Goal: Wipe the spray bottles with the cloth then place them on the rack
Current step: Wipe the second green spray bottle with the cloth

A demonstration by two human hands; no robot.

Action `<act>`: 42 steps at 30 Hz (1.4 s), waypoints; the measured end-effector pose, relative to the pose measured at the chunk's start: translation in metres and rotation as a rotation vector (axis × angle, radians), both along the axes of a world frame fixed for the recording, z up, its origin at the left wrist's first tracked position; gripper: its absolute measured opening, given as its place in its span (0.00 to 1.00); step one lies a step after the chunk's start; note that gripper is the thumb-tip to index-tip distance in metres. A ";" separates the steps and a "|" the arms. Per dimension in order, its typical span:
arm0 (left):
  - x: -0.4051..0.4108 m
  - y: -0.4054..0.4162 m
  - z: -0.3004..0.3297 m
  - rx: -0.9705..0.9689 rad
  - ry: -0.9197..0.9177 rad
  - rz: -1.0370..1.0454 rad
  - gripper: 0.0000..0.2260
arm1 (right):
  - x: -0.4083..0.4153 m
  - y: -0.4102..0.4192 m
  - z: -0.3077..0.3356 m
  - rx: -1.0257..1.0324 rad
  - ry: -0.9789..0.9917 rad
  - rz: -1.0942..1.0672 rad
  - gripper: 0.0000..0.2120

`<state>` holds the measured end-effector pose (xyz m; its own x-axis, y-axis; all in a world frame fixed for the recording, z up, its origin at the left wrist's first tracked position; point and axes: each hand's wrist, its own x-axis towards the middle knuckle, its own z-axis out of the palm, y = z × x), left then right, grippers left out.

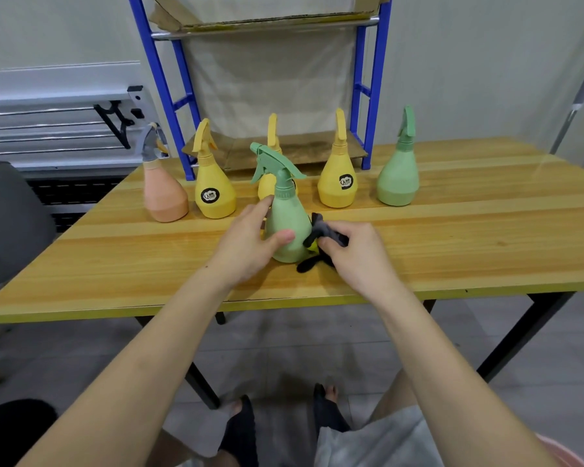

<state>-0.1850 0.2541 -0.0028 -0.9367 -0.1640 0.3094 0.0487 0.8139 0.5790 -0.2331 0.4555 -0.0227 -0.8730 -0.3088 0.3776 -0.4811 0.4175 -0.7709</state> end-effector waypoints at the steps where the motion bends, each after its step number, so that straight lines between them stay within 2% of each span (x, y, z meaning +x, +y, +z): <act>1: 0.000 0.000 0.000 -0.006 -0.002 -0.003 0.36 | 0.006 0.001 -0.002 0.005 0.006 -0.004 0.08; 7: -0.002 -0.004 0.004 0.023 -0.031 -0.035 0.34 | 0.041 0.000 -0.007 0.069 0.041 0.078 0.10; 11: -0.002 -0.006 0.010 0.046 -0.077 -0.067 0.33 | 0.040 0.006 -0.007 0.027 0.001 0.111 0.12; 15: 0.002 -0.001 0.006 0.209 -0.057 -0.042 0.31 | 0.036 0.010 -0.006 0.001 -0.001 0.095 0.11; 18: -0.001 0.010 -0.001 0.290 0.008 0.062 0.36 | 0.024 0.010 -0.005 0.034 0.023 0.041 0.10; 21: -0.007 0.017 -0.002 0.235 0.055 0.129 0.36 | 0.011 0.010 -0.001 0.060 0.028 -0.020 0.08; 24: -0.007 0.017 0.002 0.200 0.034 0.097 0.34 | 0.002 0.016 0.001 0.024 0.034 -0.055 0.12; 27: -0.004 0.024 0.006 0.191 0.029 0.058 0.33 | -0.001 0.024 0.001 -0.022 0.012 -0.097 0.08; 32: -0.006 0.048 0.010 0.130 0.016 0.035 0.41 | 0.003 0.041 0.011 -0.095 0.040 -0.164 0.10; 39: -0.037 0.102 0.011 0.111 -0.020 -0.026 0.43 | -0.001 0.103 0.020 -0.188 0.070 -0.365 0.14; 42: -0.059 0.135 0.009 0.131 -0.027 -0.071 0.41 | -0.007 0.132 0.023 -0.194 0.075 -0.431 0.12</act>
